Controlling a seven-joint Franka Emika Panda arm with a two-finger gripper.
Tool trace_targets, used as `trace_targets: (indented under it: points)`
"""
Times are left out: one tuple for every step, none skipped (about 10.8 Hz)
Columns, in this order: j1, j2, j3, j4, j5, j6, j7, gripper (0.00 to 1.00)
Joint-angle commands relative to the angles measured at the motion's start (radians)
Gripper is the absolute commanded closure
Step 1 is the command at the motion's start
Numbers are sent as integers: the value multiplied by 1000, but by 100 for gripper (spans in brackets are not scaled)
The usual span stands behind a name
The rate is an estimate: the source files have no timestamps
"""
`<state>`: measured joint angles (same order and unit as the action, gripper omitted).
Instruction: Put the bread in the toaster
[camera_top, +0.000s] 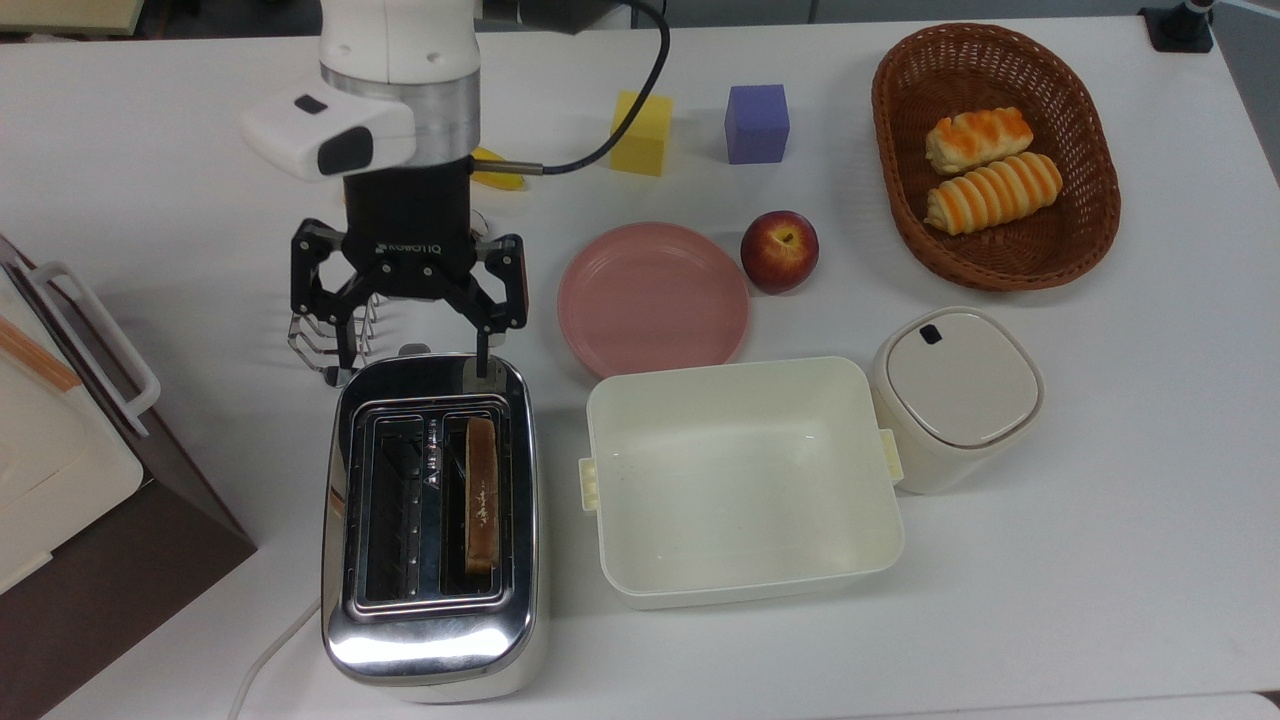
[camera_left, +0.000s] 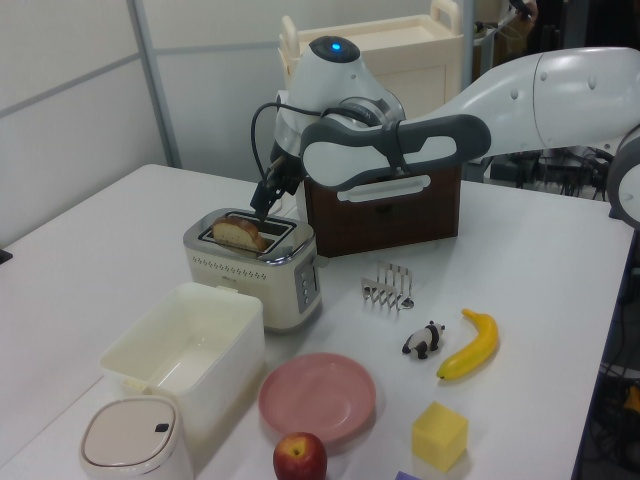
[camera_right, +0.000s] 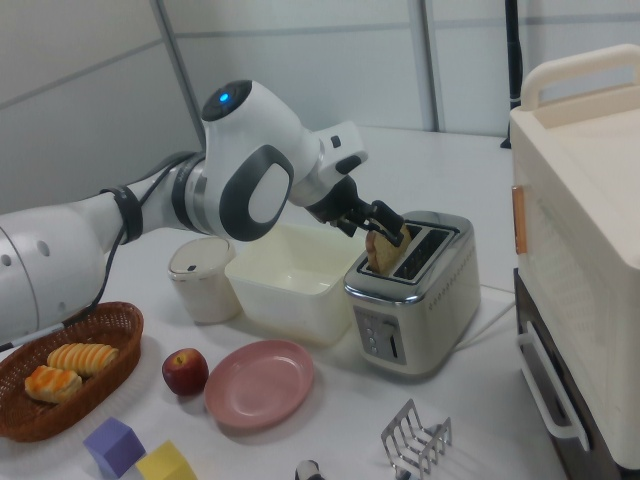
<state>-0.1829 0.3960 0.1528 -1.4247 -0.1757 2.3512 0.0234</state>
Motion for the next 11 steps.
trace_targets:
  points:
    - [-1, -57, -7, -25, -4, -67, 26, 0]
    - [0, -57, -7, -26, -4, -67, 24, 0]
    - [2, -55, -6, -26, -4, -67, 26, 0]
    - [2, -54, -5, -26, -4, -67, 26, 0]
    - [2, -54, -5, -26, -4, -69, 26, 0]
    - [3, -54, -5, -26, -4, -70, 26, 0]
    - [3, -54, -5, -26, -2, -70, 26, 0]
    - [3, -54, -5, -26, -2, -72, 26, 0]
    - [3, -55, -5, -26, -2, -72, 26, 0]
    - [2, -55, -5, -26, -2, -72, 26, 0]
    - [2, -55, -5, -26, -4, -78, 26, 0]
